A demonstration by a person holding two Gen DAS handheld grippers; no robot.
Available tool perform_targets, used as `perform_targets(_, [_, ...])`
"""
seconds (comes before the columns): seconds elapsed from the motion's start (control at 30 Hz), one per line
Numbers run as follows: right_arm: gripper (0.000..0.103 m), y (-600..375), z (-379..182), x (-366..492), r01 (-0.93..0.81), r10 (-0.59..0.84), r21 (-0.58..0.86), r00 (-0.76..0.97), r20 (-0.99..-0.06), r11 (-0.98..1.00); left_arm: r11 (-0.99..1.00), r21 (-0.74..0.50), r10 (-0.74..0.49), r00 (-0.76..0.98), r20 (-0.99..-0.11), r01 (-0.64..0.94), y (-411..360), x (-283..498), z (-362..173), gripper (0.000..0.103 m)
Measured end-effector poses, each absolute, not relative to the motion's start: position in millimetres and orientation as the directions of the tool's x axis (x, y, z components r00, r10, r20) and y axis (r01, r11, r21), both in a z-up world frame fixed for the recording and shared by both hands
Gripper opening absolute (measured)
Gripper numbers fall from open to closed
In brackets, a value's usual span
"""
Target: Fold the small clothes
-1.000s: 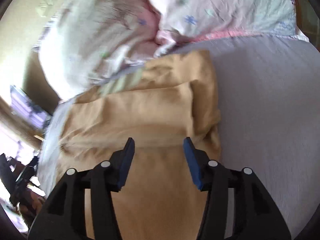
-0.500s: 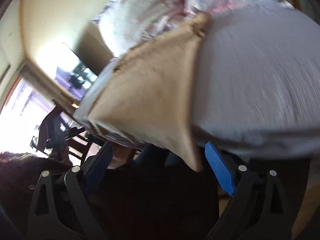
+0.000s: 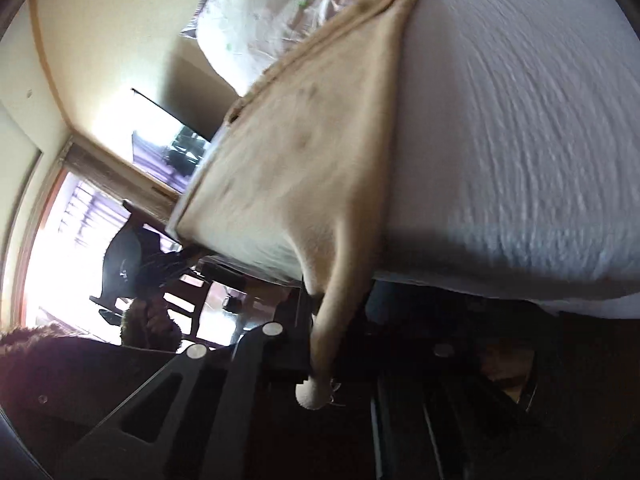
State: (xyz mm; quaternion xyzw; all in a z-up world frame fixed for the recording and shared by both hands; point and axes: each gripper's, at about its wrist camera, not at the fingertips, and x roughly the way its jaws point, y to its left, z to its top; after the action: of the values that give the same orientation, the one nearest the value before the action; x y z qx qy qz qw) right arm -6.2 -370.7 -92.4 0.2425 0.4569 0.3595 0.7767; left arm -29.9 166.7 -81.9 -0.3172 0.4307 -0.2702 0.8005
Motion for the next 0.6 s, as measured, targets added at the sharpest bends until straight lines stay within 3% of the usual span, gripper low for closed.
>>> perform_targets(0.2, [0.006,-375.2,-10.9,2.2,-0.481,0.810,0.658,0.429,-0.400,0.580,0.599,-0.753,-0.739,0.549,-0.389,0.273,178.4,-33.7,-23.2,0.005])
perform_targets(0.33, [0.006,-366.2,34.7,59.3,-0.501,0.789,0.630,0.519,-0.331,0.594,0.618,-0.718,-0.710,0.619,-0.336,0.320,183.2,27.2,25.8,0.005])
perform_targets(0.47, [0.007,-360.7,45.6,150.1,-0.372,0.697,0.651,0.625,-0.352,0.662,0.637,-0.731,-0.657,0.669,-0.348,0.246,182.3,126.9,36.3,0.005])
perform_targets(0.6, [0.006,-364.2,12.8,245.2,-0.156,0.615,0.723,0.661,-0.430,0.673,0.650,-0.749,-0.614,0.669,-0.418,0.128,177.6,221.2,15.9,0.005])
